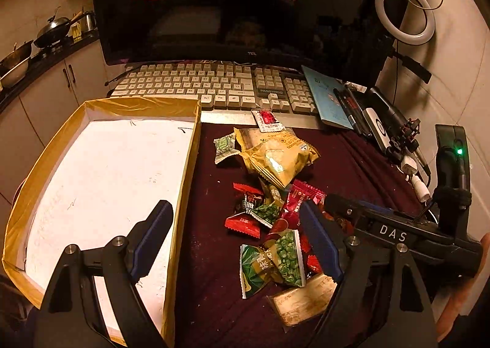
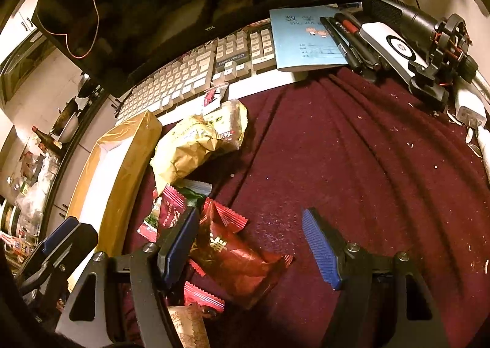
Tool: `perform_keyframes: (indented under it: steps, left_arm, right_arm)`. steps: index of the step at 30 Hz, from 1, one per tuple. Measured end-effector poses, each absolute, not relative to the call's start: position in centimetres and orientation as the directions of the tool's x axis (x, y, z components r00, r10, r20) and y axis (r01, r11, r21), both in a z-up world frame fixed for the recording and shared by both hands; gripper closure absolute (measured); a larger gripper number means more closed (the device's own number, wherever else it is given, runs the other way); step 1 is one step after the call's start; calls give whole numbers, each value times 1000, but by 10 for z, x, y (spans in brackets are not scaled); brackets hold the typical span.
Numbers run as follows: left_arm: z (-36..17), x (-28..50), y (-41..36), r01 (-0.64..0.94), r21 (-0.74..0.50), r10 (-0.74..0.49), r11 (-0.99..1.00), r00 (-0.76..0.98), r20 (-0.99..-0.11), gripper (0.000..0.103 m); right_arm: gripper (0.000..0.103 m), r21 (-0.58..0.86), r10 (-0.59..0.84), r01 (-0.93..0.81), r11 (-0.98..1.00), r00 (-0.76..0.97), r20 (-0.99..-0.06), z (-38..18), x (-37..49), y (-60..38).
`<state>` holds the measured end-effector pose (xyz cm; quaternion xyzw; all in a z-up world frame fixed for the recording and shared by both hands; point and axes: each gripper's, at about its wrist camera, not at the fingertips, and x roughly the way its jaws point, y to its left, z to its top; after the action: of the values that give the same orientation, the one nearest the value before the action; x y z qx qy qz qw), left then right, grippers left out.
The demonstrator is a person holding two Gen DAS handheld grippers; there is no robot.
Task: Organize snacks
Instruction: 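Move both tools over the snack pile on the maroon cloth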
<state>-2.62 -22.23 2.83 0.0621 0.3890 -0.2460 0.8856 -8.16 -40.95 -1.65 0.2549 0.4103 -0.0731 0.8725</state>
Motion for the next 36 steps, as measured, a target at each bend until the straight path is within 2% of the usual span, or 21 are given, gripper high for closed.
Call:
perform_keyframes:
  steps: [27, 36]
  left_arm:
    - [28, -29, -226, 481, -68, -375, 874, 578, -725, 18]
    - [30, -30, -225, 467, -71, -362, 881, 570, -738, 18]
  right_arm:
    - [32, 397, 98, 320, 860, 660, -744, -15, -86, -408]
    - [36, 429, 127, 300, 852, 676, -726, -13, -92, -413]
